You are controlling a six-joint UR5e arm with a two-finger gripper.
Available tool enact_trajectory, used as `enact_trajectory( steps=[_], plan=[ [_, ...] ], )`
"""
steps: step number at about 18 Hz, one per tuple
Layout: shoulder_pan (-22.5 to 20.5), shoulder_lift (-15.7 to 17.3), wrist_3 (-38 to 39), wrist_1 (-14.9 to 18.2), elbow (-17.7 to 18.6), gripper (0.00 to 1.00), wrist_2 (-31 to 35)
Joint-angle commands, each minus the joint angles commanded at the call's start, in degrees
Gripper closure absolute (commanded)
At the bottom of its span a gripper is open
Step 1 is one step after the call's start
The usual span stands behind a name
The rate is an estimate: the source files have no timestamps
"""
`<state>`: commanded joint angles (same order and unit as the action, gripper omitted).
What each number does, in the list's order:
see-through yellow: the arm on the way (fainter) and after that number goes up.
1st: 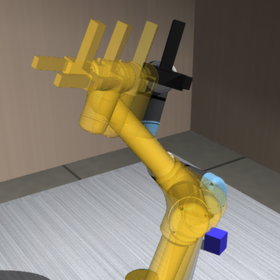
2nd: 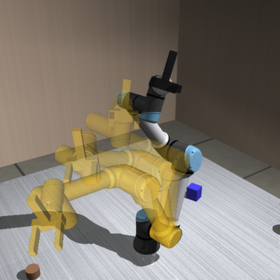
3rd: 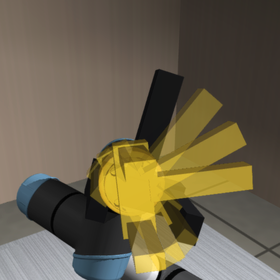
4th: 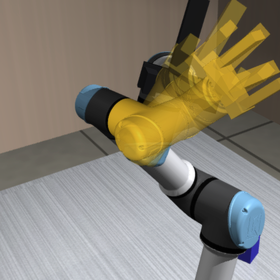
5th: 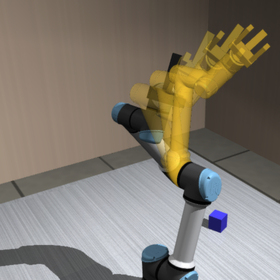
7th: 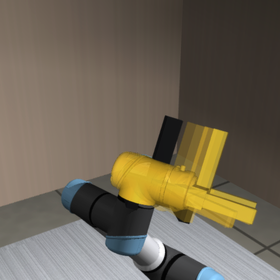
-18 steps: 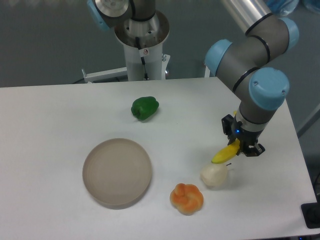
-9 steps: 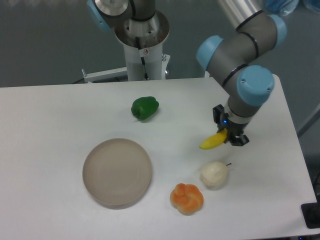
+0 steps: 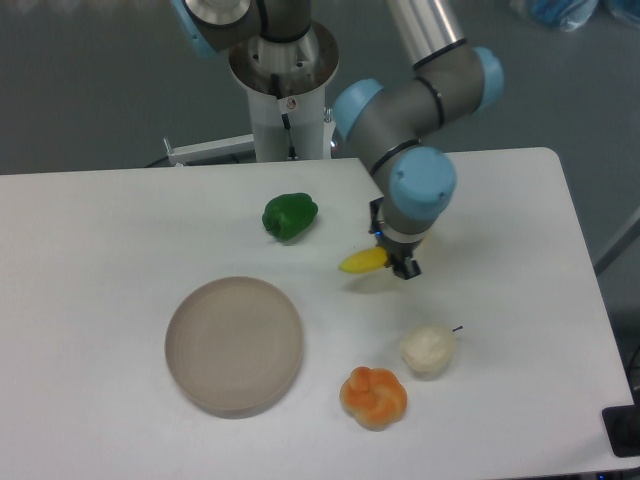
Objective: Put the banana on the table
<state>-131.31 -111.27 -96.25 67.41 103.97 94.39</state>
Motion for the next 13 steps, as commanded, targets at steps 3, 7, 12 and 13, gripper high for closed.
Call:
enact_trajectory(
  steps=[3,7,12,13],
  plan=[
    [0.18,0.00,0.09,0.00,1.58,0.69,0.00],
    [0.44,-0.35,0.09,-0.09,1.59,0.44,-0.09],
    [0.36,0.00,0.53,-0.88,0.71,0.00,-0.09],
    [0.27,0.26,0.53,-1.14,0.36,0.00,-0.09]
  ],
)
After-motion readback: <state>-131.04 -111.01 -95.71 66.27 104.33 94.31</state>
